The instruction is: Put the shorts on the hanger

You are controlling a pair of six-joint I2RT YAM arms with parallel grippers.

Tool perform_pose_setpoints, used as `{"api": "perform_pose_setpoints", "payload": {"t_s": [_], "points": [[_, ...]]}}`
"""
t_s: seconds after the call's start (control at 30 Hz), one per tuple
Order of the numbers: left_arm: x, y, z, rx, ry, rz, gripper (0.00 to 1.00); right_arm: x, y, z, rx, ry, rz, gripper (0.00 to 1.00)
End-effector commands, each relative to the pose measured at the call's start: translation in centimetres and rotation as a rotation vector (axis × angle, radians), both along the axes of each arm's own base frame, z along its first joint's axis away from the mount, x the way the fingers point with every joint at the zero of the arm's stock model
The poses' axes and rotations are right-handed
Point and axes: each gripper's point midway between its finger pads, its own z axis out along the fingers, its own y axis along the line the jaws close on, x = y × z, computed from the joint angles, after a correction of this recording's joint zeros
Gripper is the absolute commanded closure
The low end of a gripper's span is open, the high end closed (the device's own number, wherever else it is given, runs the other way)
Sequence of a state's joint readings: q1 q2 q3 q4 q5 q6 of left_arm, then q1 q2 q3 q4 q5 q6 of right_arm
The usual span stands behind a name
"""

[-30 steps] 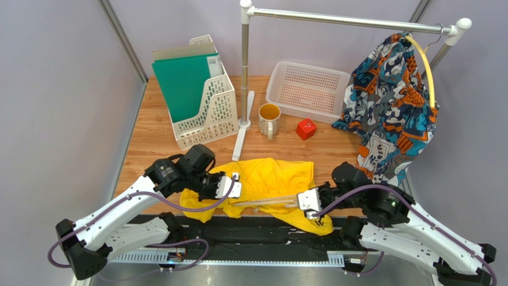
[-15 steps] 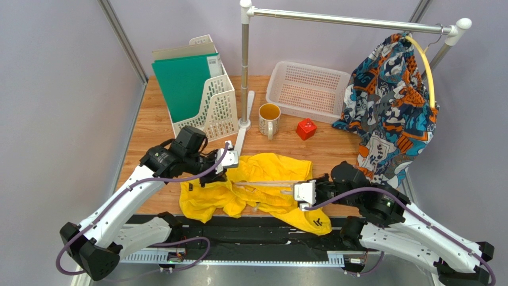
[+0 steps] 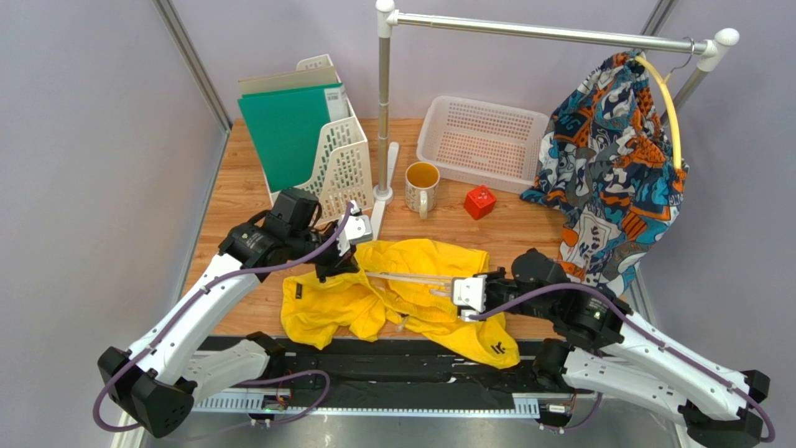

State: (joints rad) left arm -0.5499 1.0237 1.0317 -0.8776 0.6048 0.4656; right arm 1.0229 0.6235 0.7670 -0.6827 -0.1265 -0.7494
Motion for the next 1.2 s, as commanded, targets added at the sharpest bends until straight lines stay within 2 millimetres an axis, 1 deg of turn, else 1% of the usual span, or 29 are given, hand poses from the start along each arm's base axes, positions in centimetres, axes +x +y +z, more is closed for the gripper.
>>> {"api": "perform_pose_setpoints", "payload": {"t_s": [0.0, 0.1, 0.17, 0.23, 0.27, 0.33, 0.37, 0.4, 0.5, 0.53, 0.57, 0.6, 0.63, 0.67, 0.7, 0.8, 0.83, 0.87, 0.93, 0.97, 1.0, 1.03, 1.07, 1.1, 1.13, 1.17], "points": [[0.8, -0.4, 2.8, -0.065, -0.105, 0.008, 1.0, -0.2, 3.4, 3.3, 0.161, 0.013, 0.053, 1.0], [0.3, -0.2, 3.1, -0.076, -0.139, -0.017, 1.0, -0.2, 4.5, 3.1, 0.186, 0.047, 0.06, 1.0], [0.0, -0.2, 3.3, -0.085, -0.155, -0.034, 1.0, 0.3, 5.4, 3.0, 0.203, 0.059, 0.051, 1.0], [0.0, -0.1, 3.3, -0.08, -0.176, -0.044, 1.0, 0.7, 6.2, 3.3, 0.241, 0.081, 0.032, 1.0], [0.1, 0.0, 3.3, -0.075, -0.183, -0.048, 1.0, 0.8, 6.7, 3.0, 0.238, 0.099, 0.03, 1.0], [0.3, 0.1, 3.4, -0.065, -0.206, -0.058, 1.0, 1.0, 7.5, 3.3, 0.268, 0.112, 0.033, 1.0], [0.3, 0.1, 3.4, -0.062, -0.218, -0.067, 0.99, 1.0, 7.9, 3.0, 0.262, 0.12, 0.042, 1.0], [0.3, 0.1, 3.5, -0.061, -0.225, -0.075, 0.98, 1.0, 8.2, 3.2, 0.275, 0.113, 0.052, 1.0], [0.2, 0.6, 3.2, -0.026, -0.248, -0.102, 0.82, 1.2, 8.6, 3.3, 0.279, 0.106, 0.062, 1.0], [0.4, 1.0, 3.2, 0.001, -0.263, -0.096, 0.7, 1.2, 8.7, 3.3, 0.278, 0.103, 0.064, 1.0], [0.1, 1.6, 2.7, 0.035, -0.268, -0.121, 0.64, 1.3, 8.6, 3.4, 0.277, 0.098, 0.059, 1.0], [-0.1, 1.9, 2.9, 0.053, -0.28, -0.142, 0.54, 1.2, 8.5, 3.4, 0.276, 0.096, 0.058, 1.0], [-0.7, 2.6, 2.4, 0.083, -0.261, -0.153, 0.5, 1.2, 8.3, 3.4, 0.275, 0.095, 0.057, 1.0], [-0.9, 2.8, 2.3, 0.094, -0.278, -0.178, 0.47, 1.0, 8.1, 3.6, 0.279, 0.091, 0.062, 1.0], [-1.5, 3.2, 2.0, 0.105, -0.262, -0.198, 0.41, 0.9, 8.1, 3.4, 0.277, 0.095, 0.068, 1.0], [-1.7, 3.2, 1.4, 0.111, -0.281, -0.238, 0.3, 0.5, 8.0, 3.2, 0.271, 0.093, 0.092, 1.0], [-1.6, 3.2, 1.3, 0.112, -0.291, -0.245, 0.3, 0.4, 8.0, 3.2, 0.27, 0.089, 0.098, 1.0], [-1.4, 3.1, 0.8, 0.116, -0.288, -0.242, 0.29, 0.5, 8.1, 3.3, 0.272, 0.086, 0.101, 1.0], [-0.5, 2.6, 0.6, 0.111, -0.311, -0.245, 0.3, 0.3, 8.5, 3.5, 0.268, 0.078, 0.127, 1.0], [-0.3, 2.4, 0.3, 0.109, -0.309, -0.251, 0.33, 0.2, 8.6, 3.6, 0.269, 0.071, 0.14, 1.0], [0.1, 1.9, 0.5, 0.092, -0.328, -0.259, 0.36, 0.1, 8.9, 3.6, 0.267, 0.072, 0.158, 1.0], [0.3, 1.4, 0.2, 0.09, -0.324, -0.269, 0.4, 0.1, 9.1, 3.9, 0.272, 0.063, 0.167, 1.0], [0.4, 1.1, 0.0, 0.086, -0.323, -0.271, 0.47, 0.2, 9.4, 4.2, 0.274, 0.044, 0.18, 1.0], [0.8, 0.6, -0.1, 0.081, -0.327, -0.269, 0.52, 0.4, 9.6, 4.3, 0.271, 0.041, 0.18, 1.0], [0.9, 0.4, -0.2, 0.079, -0.325, -0.273, 0.57, 0.6, 9.9, 5.0, 0.28, 0.03, 0.183, 1.0], [0.8, 0.2, -0.5, 0.086, -0.32, -0.281, 0.7, 0.9, 9.9, 5.3, 0.281, 0.025, 0.172, 1.0]]}}
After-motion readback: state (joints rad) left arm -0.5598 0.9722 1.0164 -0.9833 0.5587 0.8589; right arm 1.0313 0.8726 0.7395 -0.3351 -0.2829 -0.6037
